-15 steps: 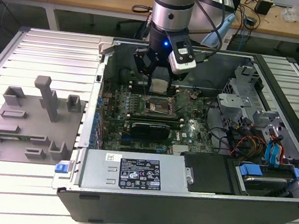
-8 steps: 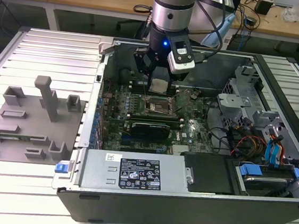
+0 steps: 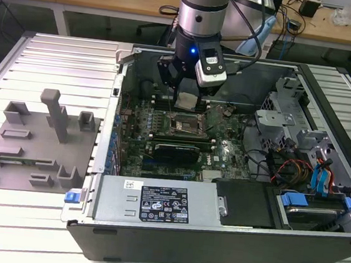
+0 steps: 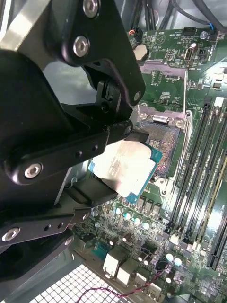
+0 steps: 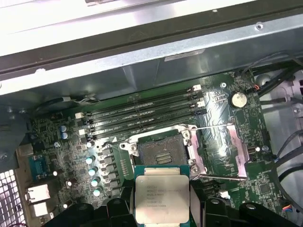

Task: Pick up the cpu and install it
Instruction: 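Place the cpu into insertion slot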

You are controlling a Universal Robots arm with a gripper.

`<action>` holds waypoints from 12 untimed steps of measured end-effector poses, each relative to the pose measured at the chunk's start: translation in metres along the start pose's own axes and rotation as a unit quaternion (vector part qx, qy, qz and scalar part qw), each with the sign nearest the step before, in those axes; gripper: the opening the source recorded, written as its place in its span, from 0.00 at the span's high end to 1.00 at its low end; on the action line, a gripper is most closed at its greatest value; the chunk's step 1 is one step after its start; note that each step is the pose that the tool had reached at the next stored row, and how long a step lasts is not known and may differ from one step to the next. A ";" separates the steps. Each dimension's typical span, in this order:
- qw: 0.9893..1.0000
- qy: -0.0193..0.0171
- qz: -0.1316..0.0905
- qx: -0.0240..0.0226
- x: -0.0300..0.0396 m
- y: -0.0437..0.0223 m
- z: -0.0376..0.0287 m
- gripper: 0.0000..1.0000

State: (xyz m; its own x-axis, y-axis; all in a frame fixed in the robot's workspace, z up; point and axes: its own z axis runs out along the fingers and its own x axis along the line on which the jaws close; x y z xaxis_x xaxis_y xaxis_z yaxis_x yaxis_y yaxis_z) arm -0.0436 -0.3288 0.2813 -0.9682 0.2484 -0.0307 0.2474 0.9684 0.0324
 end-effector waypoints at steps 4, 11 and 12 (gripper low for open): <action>1.000 -0.001 0.024 0.001 0.0000 0.0000 0.0003 0.45; 0.997 -0.002 0.071 0.002 0.0000 0.0000 0.0006 0.45; 0.997 -0.002 0.074 0.002 0.0000 0.0000 0.0006 0.45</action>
State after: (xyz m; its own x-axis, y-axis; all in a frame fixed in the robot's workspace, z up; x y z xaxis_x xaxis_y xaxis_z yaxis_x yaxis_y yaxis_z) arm -0.0437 -0.3288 0.2807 -0.9210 0.3883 -0.0307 0.3874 0.9214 0.0324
